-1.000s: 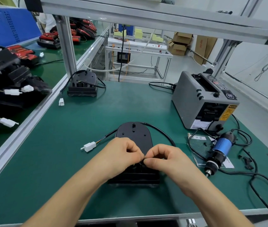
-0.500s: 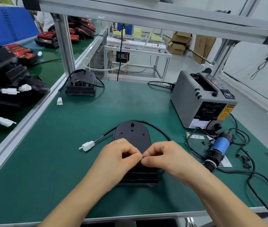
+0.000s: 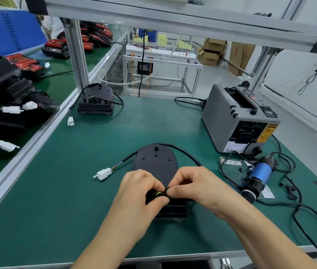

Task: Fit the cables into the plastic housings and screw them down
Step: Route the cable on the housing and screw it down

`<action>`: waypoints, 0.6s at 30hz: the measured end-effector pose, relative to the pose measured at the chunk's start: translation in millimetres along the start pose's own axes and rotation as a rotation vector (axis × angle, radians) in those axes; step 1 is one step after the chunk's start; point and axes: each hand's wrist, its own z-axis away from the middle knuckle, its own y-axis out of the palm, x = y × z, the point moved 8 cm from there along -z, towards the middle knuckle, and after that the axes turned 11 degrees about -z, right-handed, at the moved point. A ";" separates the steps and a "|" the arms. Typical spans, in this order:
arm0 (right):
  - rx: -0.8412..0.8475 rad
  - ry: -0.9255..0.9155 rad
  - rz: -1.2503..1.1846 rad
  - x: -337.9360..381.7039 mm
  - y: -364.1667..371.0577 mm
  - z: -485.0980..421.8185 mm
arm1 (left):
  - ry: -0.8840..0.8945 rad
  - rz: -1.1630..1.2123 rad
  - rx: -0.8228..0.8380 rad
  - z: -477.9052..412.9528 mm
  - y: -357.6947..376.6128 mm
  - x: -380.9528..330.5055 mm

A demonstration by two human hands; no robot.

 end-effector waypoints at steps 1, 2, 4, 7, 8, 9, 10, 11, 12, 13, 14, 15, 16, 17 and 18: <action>0.004 -0.008 -0.009 0.4 0.6 0.4 | 0.008 0.001 -0.012 -0.2 0.4 -0.5; 0.003 -0.014 -0.020 0.8 0.6 0.5 | 0.016 0.007 -0.022 -1.1 0.7 -0.6; -0.010 -0.025 -0.028 1.5 -0.9 1.5 | 0.023 0.038 -0.040 -2.4 0.9 0.1; -0.023 -0.060 0.033 4.8 -3.1 5.2 | 0.013 0.076 -0.059 -1.2 2.3 1.0; -0.027 -0.072 0.062 5.6 -3.1 6.5 | 0.015 0.076 -0.062 -0.7 2.8 1.0; -0.034 -0.087 0.102 6.2 -3.2 7.8 | 0.019 0.077 -0.058 -0.5 3.3 1.3; -0.046 -0.105 0.154 6.9 -3.3 8.6 | 0.024 0.080 -0.046 -0.4 3.5 1.9; -0.058 -0.124 0.207 7.7 -3.4 8.9 | 0.032 0.081 -0.031 -0.1 3.3 2.8; -0.065 -0.137 0.241 8.0 -3.5 9.2 | 0.043 0.078 -0.022 0.8 2.4 3.9; -0.067 -0.140 0.253 7.8 -3.6 9.0 | 0.058 0.069 -0.022 1.9 0.6 4.5; -0.063 -0.132 0.248 6.4 -4.1 8.8 | 0.078 0.054 -0.027 3.0 -1.0 4.3; -0.051 -0.111 0.230 4.2 -4.5 8.4 | 0.100 0.040 -0.035 4.6 -2.4 3.0; -0.031 -0.083 0.206 1.6 -4.1 7.9 | 0.125 0.030 -0.044 6.2 -3.4 1.4; -0.004 -0.055 0.184 -0.7 -2.8 7.2 | 0.152 0.023 -0.054 7.7 -3.9 -0.2; 0.024 -0.030 0.168 -2.6 -1.0 6.4 | 0.177 0.013 -0.064 8.5 -4.5 -1.6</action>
